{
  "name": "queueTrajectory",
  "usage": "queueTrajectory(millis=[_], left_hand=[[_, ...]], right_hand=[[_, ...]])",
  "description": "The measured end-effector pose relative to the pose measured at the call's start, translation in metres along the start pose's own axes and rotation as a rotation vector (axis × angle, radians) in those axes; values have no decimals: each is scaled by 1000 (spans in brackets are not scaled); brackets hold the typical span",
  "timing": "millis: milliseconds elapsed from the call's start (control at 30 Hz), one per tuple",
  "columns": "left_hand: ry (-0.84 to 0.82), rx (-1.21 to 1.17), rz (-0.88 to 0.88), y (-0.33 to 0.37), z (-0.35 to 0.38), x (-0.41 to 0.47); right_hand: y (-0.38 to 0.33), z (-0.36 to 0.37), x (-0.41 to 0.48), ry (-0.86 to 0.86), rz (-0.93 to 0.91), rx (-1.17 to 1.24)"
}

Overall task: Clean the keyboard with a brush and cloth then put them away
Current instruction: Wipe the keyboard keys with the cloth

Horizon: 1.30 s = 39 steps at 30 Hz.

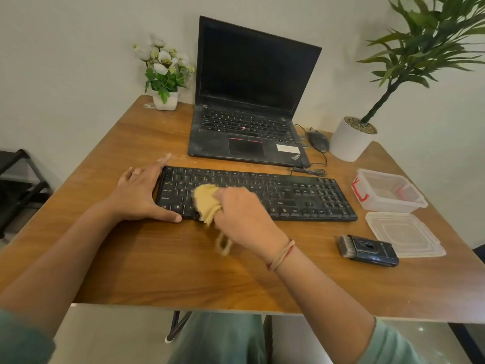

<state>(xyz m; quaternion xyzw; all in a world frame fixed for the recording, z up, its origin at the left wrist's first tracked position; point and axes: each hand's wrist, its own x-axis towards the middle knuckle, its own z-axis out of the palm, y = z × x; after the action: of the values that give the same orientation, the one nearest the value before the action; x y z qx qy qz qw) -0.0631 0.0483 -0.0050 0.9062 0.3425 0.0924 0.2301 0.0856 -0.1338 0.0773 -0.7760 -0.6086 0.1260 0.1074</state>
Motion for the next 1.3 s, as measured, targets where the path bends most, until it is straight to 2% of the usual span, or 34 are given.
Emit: queueTrajectory(millis=[33, 67, 133, 200, 367, 433, 500, 567, 600, 733, 800, 867, 967, 1000, 1133, 1233, 1300], left_hand=[[-6, 4, 4, -1, 0, 0], [-15, 8, 8, -1, 1, 0], [-35, 14, 10, -3, 0, 0], [-59, 17, 10, -4, -1, 0], [-49, 7, 14, -2, -2, -1], [-32, -2, 30, -4, 0, 0], [-34, 19, 42, -5, 1, 1], [-32, 24, 35, -4, 0, 1], [-26, 19, 29, -3, -1, 0], [-22, 0, 27, -1, -2, -2], [-19, -7, 31, -2, -1, -1], [-18, -10, 31, -2, -1, -1], [-11, -9, 30, -2, -2, -1], [-11, -13, 30, -1, -2, -1], [-14, -30, 30, 0, 0, -3], [-12, -26, 24, -2, 0, -2], [-10, -12, 11, -3, 0, -1]], right_hand=[[-8, -4, 2, 33, -48, 64], [-10, -6, 7, 118, -76, 31], [-8, -8, 19, 367, -104, -188], [-8, -1, 32, 442, -100, -237], [-23, 28, 32, 163, -211, -130], [-29, 18, 32, 133, -215, 100], [-30, 10, 45, 250, -203, 249], [-28, 10, 61, 352, -171, 198], [-28, 13, 65, 333, -154, 167], [-34, 29, 66, 82, -156, 91], [-37, 20, 63, 17, -201, 207], [-37, 9, 63, 92, -228, 331], [-33, 15, 65, 356, -206, 181], [-33, 20, 63, 360, -187, 116], [-42, 26, 54, 62, -214, -49], [-36, 1, 48, 36, -178, 136], [-19, -13, 44, 171, -145, 95]])
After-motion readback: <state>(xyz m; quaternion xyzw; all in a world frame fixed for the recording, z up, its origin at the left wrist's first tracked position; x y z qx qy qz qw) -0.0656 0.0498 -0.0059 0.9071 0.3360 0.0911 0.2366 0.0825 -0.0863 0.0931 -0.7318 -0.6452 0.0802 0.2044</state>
